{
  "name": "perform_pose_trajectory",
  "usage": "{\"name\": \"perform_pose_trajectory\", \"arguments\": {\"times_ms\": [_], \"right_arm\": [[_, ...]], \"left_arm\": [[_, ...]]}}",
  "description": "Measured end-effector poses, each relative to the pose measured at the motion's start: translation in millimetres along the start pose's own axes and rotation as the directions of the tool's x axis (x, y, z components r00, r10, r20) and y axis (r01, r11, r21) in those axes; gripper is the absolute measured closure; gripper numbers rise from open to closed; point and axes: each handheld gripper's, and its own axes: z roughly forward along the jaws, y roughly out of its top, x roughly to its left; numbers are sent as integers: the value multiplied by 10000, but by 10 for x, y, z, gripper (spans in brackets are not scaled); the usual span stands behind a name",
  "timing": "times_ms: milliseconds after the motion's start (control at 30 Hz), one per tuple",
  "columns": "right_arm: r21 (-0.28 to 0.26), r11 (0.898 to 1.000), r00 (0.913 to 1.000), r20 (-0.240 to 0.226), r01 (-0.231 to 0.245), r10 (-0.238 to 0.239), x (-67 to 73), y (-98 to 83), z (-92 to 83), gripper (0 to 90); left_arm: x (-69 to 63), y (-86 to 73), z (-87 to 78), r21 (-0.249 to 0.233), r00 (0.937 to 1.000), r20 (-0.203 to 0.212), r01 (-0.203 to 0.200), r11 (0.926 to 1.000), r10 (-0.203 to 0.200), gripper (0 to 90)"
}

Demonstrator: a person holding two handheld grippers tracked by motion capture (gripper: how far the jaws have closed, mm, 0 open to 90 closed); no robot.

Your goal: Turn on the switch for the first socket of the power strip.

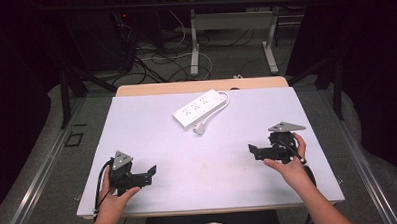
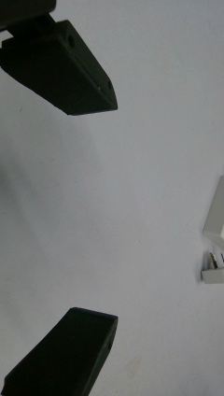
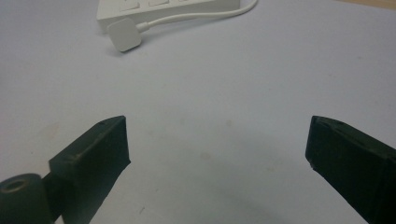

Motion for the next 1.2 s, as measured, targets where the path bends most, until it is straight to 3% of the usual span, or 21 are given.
{"name": "perform_pose_trajectory", "arguments": {"times_ms": [300, 533, 933, 1200], "right_arm": [[296, 9987, 9988, -299, 403, -394, 40, 286, 15, 92], [593, 9956, 9968, -363, 731, -710, 71, 430, 73, 124], [1187, 9890, 9945, -677, 878, -802, 136, 656, 142, 151], [1344, 9824, 9900, -724, 1299, -1210, 202, 825, 201, 166]], "left_arm": [[3, -9, -10, -86, 9999, 9, 138, 9999, -138, 6], [11, -10, -22, -44, 9999, -31, 99, 9999, -99, 6], [19, -7, -36, -87, 9993, 68, 376, 9993, -375, 12], [30, -2, -51, -235, 9992, 36, 410, 9989, -409, 12]]}}
